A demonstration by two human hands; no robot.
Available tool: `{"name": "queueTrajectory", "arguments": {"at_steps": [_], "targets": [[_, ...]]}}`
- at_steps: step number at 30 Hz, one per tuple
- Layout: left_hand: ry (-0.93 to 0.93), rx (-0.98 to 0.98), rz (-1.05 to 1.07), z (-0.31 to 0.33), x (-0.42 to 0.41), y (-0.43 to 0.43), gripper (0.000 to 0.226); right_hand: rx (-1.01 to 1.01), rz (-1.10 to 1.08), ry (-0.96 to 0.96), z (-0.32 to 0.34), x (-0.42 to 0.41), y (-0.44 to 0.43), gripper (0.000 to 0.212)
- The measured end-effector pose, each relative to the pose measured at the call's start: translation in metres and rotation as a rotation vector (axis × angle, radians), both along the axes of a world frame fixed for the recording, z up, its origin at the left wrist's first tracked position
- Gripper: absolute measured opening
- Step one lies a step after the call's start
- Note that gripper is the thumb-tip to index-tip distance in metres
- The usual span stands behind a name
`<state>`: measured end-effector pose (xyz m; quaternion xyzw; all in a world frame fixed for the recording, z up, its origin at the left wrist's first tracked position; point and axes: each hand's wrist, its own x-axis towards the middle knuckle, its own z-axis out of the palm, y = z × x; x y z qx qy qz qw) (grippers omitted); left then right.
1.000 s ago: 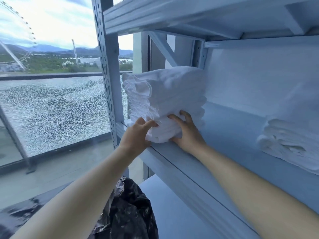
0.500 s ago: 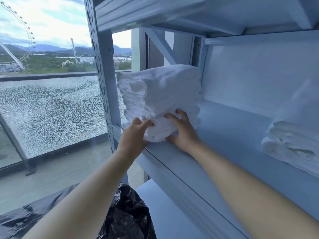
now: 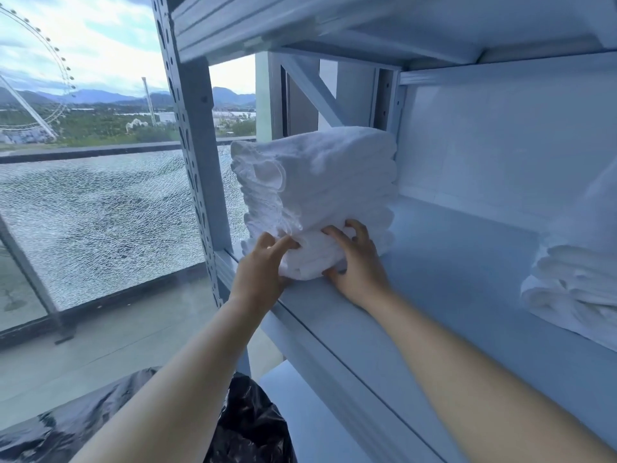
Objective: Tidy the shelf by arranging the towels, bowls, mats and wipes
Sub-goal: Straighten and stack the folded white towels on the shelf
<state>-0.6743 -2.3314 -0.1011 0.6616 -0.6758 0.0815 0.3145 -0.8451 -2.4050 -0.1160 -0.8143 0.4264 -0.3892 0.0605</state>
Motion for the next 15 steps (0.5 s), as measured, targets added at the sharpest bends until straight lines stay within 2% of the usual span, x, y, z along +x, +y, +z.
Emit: {"name": "queueTrajectory", "arguments": {"at_steps": [8,15], "targets": [[0.056,-0.015,-0.014,-0.003,-0.003,0.003,0.053,-0.002,0.012,-0.006,0.001,-0.004,0.001,0.063],[-0.03,0.054,0.037,-0.006,-0.009,0.013,0.064,0.035,0.054,-0.006,0.001,-0.01,0.007,0.067]]}}
